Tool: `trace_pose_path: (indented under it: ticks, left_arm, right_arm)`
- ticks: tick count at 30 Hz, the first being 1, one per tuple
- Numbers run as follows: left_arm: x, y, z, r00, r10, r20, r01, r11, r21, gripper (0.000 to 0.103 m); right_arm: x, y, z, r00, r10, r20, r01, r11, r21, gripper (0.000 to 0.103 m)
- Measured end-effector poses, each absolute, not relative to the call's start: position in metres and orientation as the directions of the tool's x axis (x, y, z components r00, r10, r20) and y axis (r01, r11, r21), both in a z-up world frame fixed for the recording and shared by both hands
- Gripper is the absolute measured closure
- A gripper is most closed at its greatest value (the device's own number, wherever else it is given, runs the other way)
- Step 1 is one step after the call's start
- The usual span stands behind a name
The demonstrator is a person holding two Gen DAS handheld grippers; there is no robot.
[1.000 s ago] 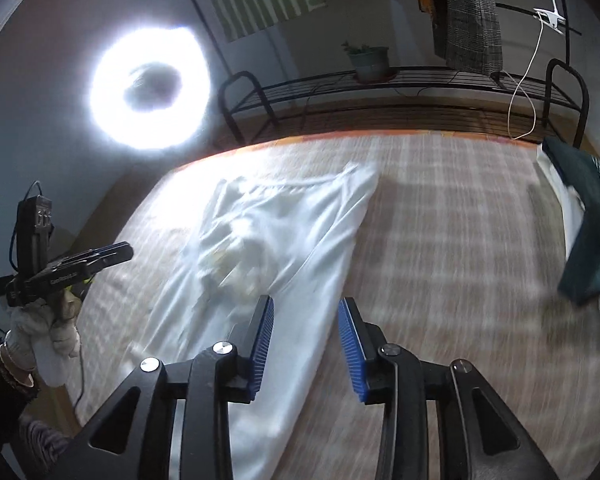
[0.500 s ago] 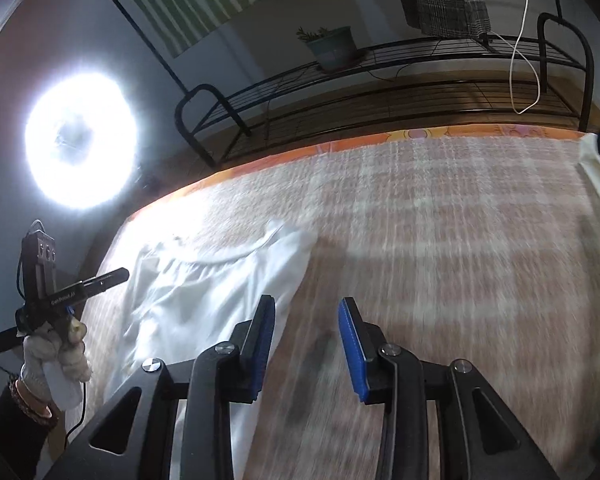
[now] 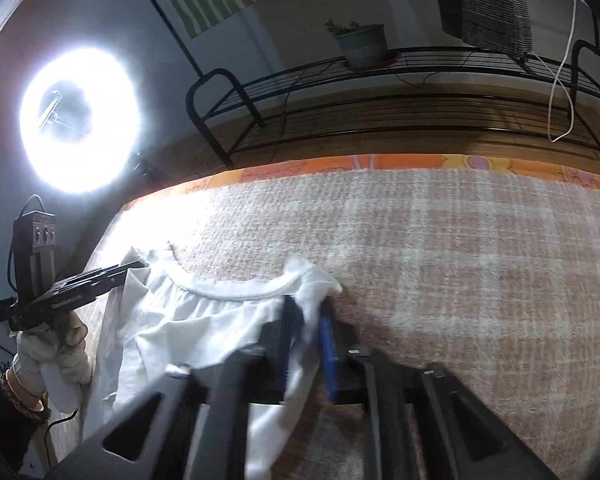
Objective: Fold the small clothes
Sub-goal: 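Grasp the collar edge with the left tool while the right tool grasps it too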
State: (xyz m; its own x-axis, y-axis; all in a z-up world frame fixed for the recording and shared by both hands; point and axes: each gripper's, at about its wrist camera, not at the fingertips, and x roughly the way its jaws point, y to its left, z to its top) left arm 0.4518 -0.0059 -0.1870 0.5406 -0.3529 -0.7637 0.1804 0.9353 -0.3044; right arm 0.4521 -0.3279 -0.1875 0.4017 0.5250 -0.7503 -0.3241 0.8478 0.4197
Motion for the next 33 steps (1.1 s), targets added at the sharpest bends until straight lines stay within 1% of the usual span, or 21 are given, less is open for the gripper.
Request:
trace_pose_path:
  ticks: [5, 11, 19, 26, 33]
  left_arm:
    - [0.434, -0.007, -0.165, 0.580, -0.378, -0.721, 0.224, 0.926, -0.304, 0.100]
    - [0.398, -0.005, -0.128, 0.614, -0.397, -0.683, 0.260, 0.918, -0.300, 0.100]
    - [0.316, -0.004, -0.075, 0.658, -0.422, -0.624, 0.325, 0.906, -0.271, 0.100]
    - [0.232, -0.006, -0.065, 0.655, -0.405, -0.639, 0.354, 0.910, -0.214, 0.100]
    - [0.157, -0.010, -0.095, 0.606, -0.384, -0.697, 0.373, 0.911, -0.178, 0.100]
  right_arm:
    - [0.443, -0.330, -0.172, 0.433, 0.532, -0.727, -0.326, 0.845, 0.424, 0.102]
    - [0.420, -0.335, -0.133, 0.476, 0.556, -0.681, -0.351, 0.831, 0.432, 0.102]
    - [0.353, -0.338, -0.081, 0.505, 0.576, -0.643, -0.390, 0.817, 0.426, 0.102]
    - [0.271, -0.339, -0.057, 0.503, 0.575, -0.646, -0.419, 0.815, 0.399, 0.102]
    - [0.180, -0.333, -0.065, 0.470, 0.562, -0.681, -0.450, 0.816, 0.362, 0.102]
